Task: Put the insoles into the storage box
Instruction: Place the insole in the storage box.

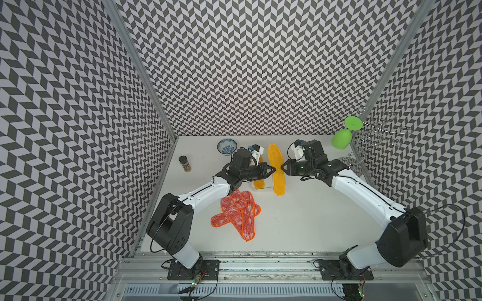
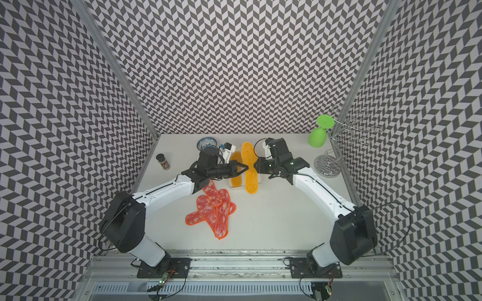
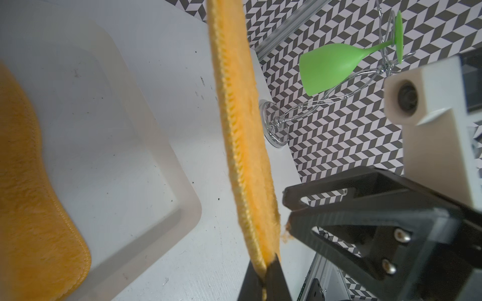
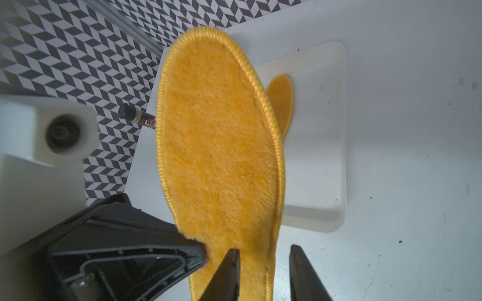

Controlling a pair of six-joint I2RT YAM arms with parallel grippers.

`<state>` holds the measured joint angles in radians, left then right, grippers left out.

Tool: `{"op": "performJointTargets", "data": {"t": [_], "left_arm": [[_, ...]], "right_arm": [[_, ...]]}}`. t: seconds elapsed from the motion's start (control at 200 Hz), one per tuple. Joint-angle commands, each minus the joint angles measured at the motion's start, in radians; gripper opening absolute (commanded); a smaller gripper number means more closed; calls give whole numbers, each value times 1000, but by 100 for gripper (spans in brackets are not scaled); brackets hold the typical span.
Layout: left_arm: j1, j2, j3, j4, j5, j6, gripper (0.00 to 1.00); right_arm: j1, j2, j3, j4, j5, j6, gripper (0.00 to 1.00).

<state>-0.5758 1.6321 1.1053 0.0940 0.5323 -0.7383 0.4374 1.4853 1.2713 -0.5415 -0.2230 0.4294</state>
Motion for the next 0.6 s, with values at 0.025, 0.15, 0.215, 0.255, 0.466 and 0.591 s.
{"op": "performJointTargets", "data": {"t": [0.025, 0.15, 0.215, 0.255, 0.466, 0.591], "left_arm": [[33, 57, 56, 17, 47, 16, 0], [64, 138, 114, 19, 82, 24, 0], [84, 190, 154, 12, 109, 27, 0], [97, 226, 182, 9, 132, 28, 0], [141, 385, 328, -45, 173, 47, 0], [139, 461, 380, -57, 175, 44, 0]], "right_arm": [[-59, -37, 35, 8, 43, -30, 40], [-99, -56, 46, -16, 52, -51, 43], [-115, -64, 51, -28, 53, -60, 44], [-124, -68, 52, -32, 51, -63, 45], [-153, -83, 49, -50, 45, -83, 48], [-165, -82, 48, -55, 43, -91, 48]]}}
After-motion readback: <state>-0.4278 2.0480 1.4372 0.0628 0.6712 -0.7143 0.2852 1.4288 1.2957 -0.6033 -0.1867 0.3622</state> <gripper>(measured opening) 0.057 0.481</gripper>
